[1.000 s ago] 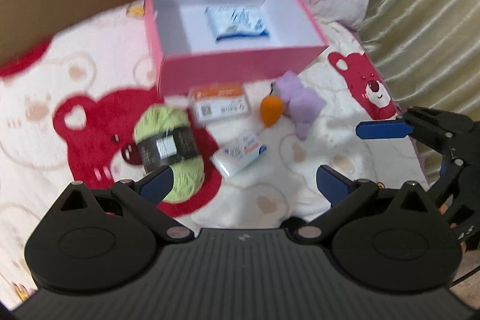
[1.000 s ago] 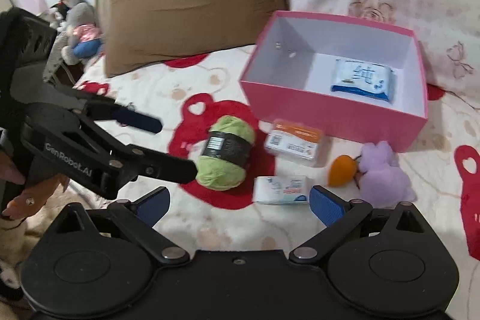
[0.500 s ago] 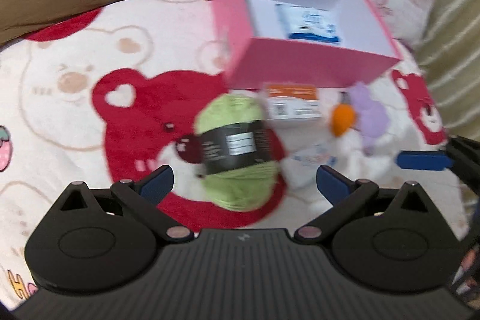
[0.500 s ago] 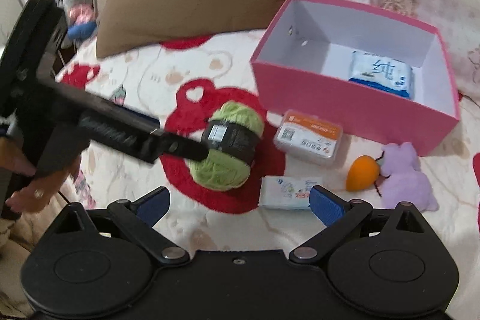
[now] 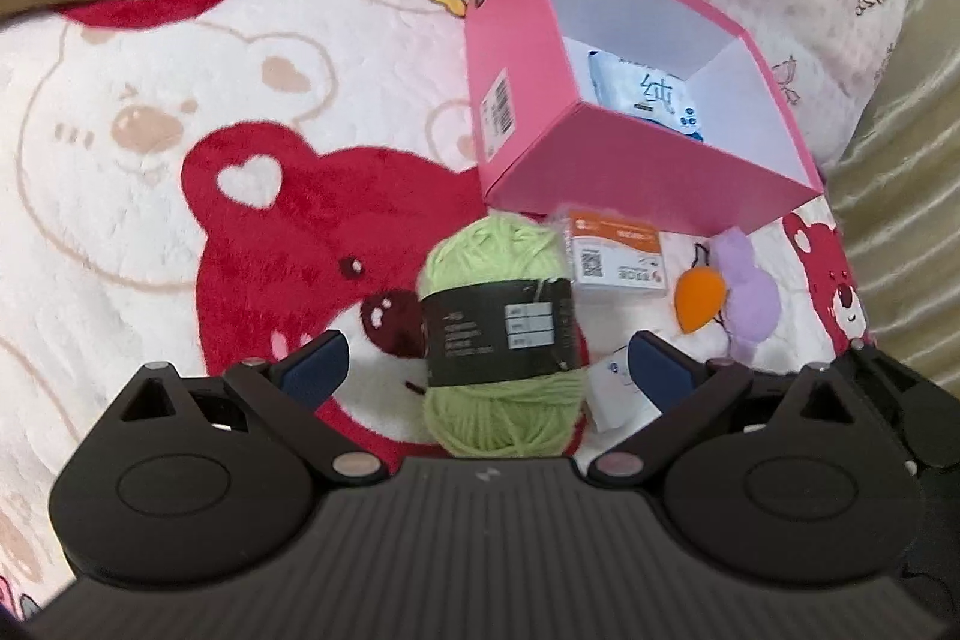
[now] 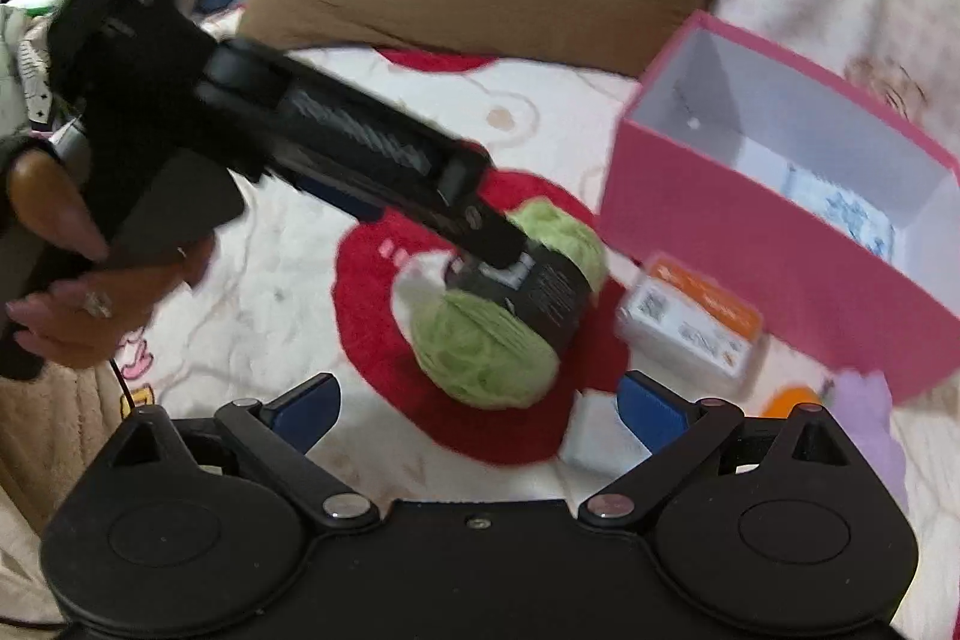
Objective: Organize objects
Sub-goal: 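Close the left gripper on the green yarn skein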
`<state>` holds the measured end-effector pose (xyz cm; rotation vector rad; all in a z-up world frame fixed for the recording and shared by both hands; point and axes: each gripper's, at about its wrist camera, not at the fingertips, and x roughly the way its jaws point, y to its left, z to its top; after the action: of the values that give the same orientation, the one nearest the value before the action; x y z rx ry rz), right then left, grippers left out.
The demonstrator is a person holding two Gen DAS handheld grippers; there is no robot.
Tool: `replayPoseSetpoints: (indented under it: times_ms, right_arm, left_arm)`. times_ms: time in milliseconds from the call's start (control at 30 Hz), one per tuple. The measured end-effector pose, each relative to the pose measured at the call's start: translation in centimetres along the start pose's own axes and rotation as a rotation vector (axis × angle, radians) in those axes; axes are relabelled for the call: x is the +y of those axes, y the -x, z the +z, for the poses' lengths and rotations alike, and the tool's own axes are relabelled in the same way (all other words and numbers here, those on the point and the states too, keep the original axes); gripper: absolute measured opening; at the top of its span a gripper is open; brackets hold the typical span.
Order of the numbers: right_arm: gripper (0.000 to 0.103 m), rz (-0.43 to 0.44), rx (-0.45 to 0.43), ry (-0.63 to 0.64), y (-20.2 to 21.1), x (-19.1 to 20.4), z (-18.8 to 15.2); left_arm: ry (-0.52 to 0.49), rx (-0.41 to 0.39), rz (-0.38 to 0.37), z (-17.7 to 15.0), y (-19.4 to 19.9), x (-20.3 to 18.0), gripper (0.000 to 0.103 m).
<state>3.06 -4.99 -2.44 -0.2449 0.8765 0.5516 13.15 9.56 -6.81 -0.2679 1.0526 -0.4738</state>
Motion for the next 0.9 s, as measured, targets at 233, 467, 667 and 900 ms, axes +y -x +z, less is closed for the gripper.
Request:
replayPoseSetpoints:
  times_ms: [233, 467, 667, 900]
  right_arm:
    - [0.100, -0.183, 0.009, 0.127, -3.6, 1.7, 0.3]
    - [0.099, -0.127, -0.034, 0.064, -4.6, 1.2, 0.2]
    - [0.099, -0.079, -0.044, -0.055, -6.4, 0.2, 0.4]
    - [0.099, -0.073, -0.016, -0.055, -8.0, 0.3, -0.3]
  left_arm:
    - [0.016, -0.022, -0.004, -0.4, -0.7, 1.4, 0.100]
    - [-0.015, -0.039, 0.008, -1.2, -1.8, 1.6, 0.093]
    - [0.033, -0.051, -0.060, -1.4, -2.9, 2.6, 0.086]
    - [0.018, -0.057, -0.089, -1.7, -3.5, 2.2, 0.074]
